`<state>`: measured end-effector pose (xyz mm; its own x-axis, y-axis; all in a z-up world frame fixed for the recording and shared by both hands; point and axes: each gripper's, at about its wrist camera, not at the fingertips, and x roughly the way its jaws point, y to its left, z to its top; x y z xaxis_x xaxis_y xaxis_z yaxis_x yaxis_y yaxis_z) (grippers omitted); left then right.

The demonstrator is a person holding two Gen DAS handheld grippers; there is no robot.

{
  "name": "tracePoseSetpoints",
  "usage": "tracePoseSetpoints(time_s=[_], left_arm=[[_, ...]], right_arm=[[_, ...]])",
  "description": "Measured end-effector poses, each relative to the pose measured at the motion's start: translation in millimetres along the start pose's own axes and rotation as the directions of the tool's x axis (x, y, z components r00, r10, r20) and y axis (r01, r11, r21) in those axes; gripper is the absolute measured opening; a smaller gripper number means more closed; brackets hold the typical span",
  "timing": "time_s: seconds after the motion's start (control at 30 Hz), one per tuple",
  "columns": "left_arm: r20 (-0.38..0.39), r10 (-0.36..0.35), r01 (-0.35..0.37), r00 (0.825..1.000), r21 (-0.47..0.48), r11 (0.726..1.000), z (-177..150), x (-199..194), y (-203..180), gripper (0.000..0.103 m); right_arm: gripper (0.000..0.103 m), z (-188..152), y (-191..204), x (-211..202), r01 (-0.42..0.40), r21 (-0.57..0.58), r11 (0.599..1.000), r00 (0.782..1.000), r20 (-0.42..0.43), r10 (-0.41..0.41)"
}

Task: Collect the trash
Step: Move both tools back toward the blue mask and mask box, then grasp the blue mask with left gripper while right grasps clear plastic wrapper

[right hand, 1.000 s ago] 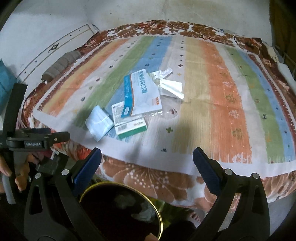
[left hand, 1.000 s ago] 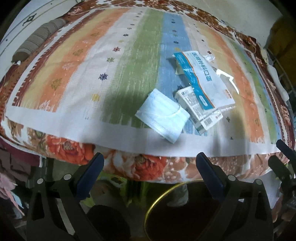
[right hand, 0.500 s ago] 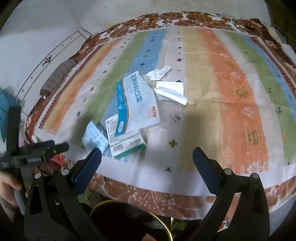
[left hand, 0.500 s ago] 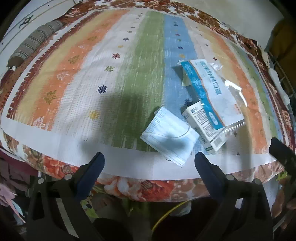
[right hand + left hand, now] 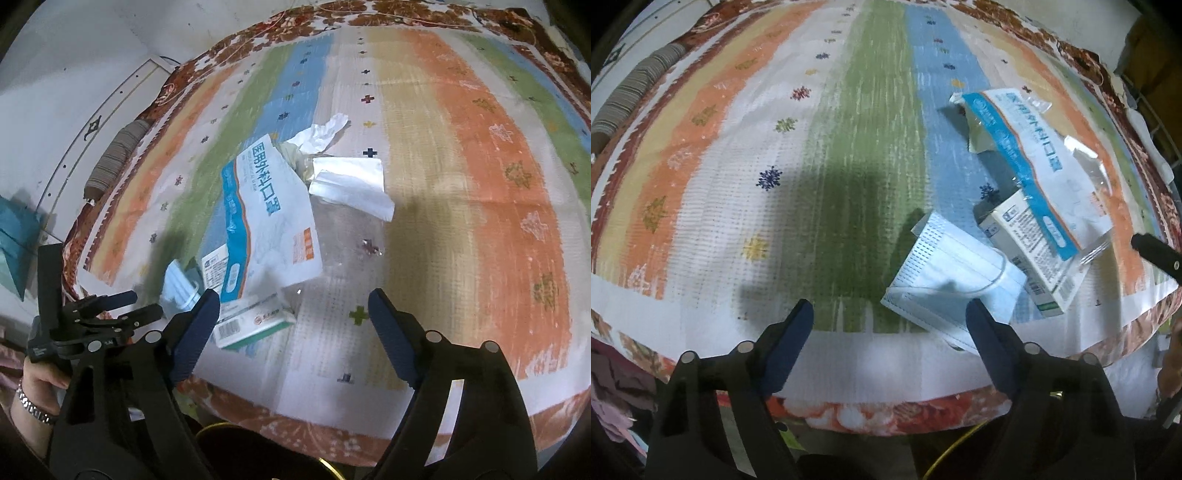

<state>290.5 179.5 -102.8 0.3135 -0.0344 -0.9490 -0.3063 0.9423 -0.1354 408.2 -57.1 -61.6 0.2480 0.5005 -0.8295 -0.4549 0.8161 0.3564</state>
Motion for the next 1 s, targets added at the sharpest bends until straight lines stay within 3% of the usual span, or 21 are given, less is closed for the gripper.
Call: tracePoseSetpoints(time_s=[0.3, 0.5, 0.6, 0.67, 0.8, 1.0], left_arm=[[-0.02, -0.008, 0.009, 1.0, 0.027, 1.0, 10.7, 14.7, 0.1, 0.059], [-0.042, -0.012, 0.015, 0.999, 0.075, 0.997, 11.4, 24.9, -6.8, 0.05], [-0.054, -0.011, 0.016, 0.998, 0.079, 0.997, 10.0, 29.2, -11.8, 0.038], [-0.056, -0.014, 0.019, 0.998, 0.087, 0.996, 8.5, 30.2, -17.0, 0.026], [-0.052, 0.011, -0.004, 0.999, 0.132, 0.991, 2.9, 32.1, -29.6, 0.011], [-0.044, 0.023, -0.018, 0.999, 0.111, 0.994, 1.4, 26.5, -34.2, 0.008]], right_arm=[[0.061, 11.6, -9.8, 26.9, -0.034, 0.027, 0.999, 0.998, -0.051, 0.036], [0.04, 12.2, -7.4, 39.1, -0.052, 0.033, 0.998, 0.994, -0.09, 0.055], [0.03, 12.3, -4.5, 40.8, -0.037, 0.012, 0.999, 0.995, -0.095, 0.038], [0.019, 12.9, -4.1, 40.5, -0.033, 0.004, 0.999, 0.995, -0.097, 0.034], [0.009, 13.1, -3.3, 37.1, -0.016, -0.008, 1.0, 0.996, -0.087, 0.016], [0.003, 14.8, 6.5, 29.3, 0.005, -0.061, 0.998, 0.998, -0.062, -0.009]])
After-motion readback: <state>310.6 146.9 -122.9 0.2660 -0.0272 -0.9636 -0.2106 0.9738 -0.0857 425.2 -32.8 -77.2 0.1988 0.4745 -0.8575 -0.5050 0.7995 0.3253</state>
